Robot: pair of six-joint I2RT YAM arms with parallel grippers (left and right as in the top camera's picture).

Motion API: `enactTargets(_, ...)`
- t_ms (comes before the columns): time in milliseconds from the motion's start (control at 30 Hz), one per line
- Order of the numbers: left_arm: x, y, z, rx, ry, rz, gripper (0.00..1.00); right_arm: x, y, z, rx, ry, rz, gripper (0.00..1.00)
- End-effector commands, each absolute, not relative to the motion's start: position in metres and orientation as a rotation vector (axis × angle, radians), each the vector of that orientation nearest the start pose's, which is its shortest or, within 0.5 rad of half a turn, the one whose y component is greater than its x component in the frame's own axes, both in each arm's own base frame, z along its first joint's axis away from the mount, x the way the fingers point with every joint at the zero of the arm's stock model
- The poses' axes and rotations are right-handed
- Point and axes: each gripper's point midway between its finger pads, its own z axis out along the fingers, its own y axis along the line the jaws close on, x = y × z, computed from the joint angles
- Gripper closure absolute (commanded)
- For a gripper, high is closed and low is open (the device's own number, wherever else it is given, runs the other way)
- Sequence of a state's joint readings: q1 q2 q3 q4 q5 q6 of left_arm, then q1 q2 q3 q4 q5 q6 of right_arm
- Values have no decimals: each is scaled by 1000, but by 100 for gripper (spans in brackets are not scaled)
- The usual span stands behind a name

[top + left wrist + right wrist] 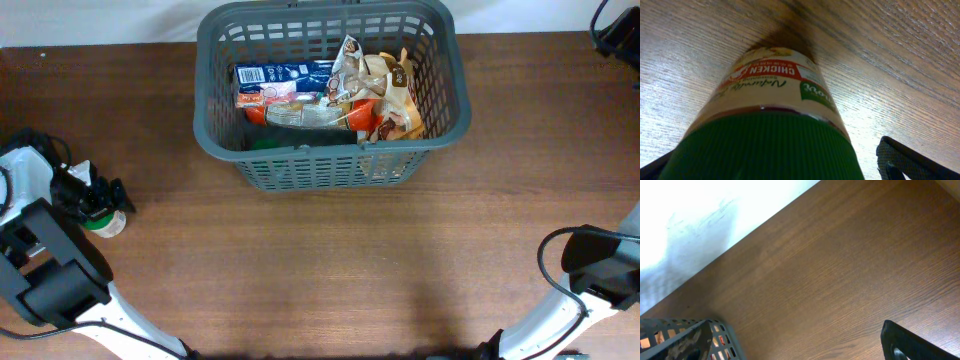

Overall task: Pack container
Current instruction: 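Grasp the second green-lidded jar with the left gripper and lift it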

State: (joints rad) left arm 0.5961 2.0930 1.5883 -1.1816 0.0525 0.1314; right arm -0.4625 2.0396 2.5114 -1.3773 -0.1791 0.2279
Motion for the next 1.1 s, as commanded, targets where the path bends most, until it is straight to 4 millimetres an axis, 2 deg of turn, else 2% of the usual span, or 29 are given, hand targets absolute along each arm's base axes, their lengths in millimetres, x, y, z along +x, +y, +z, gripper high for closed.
enactTargets(0,311,201,30,-715,3133,-141,11,444,-187,320,760,2344,130,1)
enactTargets(133,309,207,30,-707,3141,-83,27,444,-187,320,760,2344,130,1)
enactTargets(300,305,214,30,-703,3160,-15,30,444,-187,320,759,2344,130,1)
enactTargets(467,305,213,30,-703,3162,-17,42,444,-187,320,759,2344,130,1)
enactTargets(533,305,214,30,-703,3160,-16,50,444,-187,320,759,2344,130,1)
enactTargets(667,307,213,30,-702,3150,-28,76,444,-187,320,760,2344,130,1)
enactTargets(733,310,209,30,-701,3139,-67,98,444,-187,320,759,2344,130,1)
enactTargets(800,314,201,32,-691,3122,-153,98,444,-187,320,760,2344,130,1)
enactTargets(900,330,186,49,-652,3050,-310,98,444,-187,320,760,2344,130,1)
enactTargets(967,345,184,72,-623,2973,-340,98,444,-187,320,759,2344,130,1)
enactTargets(1000,354,183,89,-596,2927,-347,98,444,-187,320,760,2344,130,1)
enactTargets(1067,381,175,147,-426,2789,-349,98,444,-187,320,760,2344,130,1)
